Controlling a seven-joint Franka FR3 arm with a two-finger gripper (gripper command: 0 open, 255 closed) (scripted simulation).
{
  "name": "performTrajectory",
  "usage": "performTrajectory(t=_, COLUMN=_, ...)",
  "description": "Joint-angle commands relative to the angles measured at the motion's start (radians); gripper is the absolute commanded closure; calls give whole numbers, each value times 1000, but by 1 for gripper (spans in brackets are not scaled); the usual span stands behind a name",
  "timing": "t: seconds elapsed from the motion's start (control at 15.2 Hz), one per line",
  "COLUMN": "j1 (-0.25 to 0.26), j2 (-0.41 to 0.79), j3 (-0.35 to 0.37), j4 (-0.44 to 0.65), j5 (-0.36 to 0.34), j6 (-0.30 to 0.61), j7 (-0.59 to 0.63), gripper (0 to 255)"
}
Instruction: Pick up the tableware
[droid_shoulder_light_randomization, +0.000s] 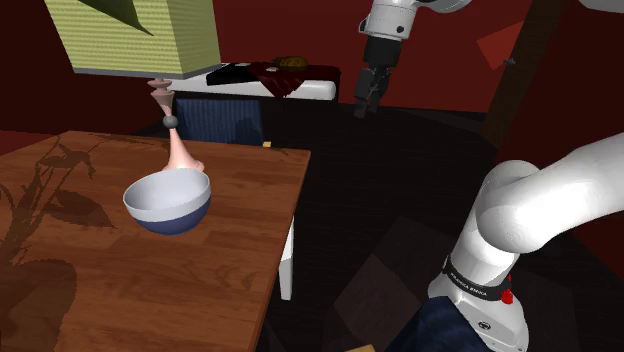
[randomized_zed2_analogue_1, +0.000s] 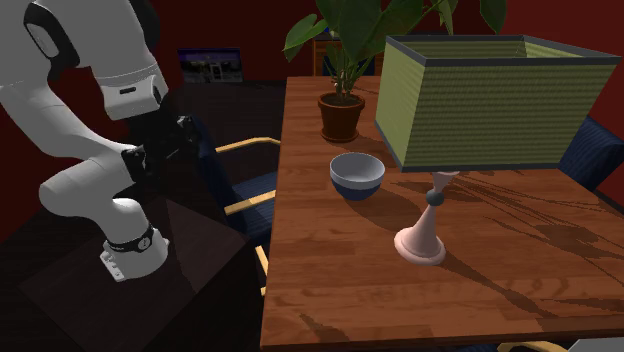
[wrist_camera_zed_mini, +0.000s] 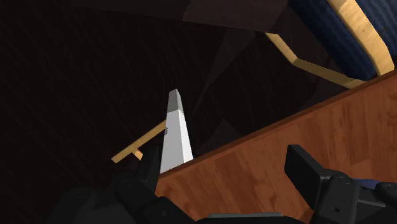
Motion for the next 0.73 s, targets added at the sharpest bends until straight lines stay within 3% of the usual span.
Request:
performTrajectory(t=0.0, j1=0, j2=0, j3=0, j4=0, j5=0, j6=0, j7=0, gripper=0)
performTrajectory(t=0.66, j1=53, j2=287, j3=167, j4=132, j5=79, j6=127, j7=200, gripper=0)
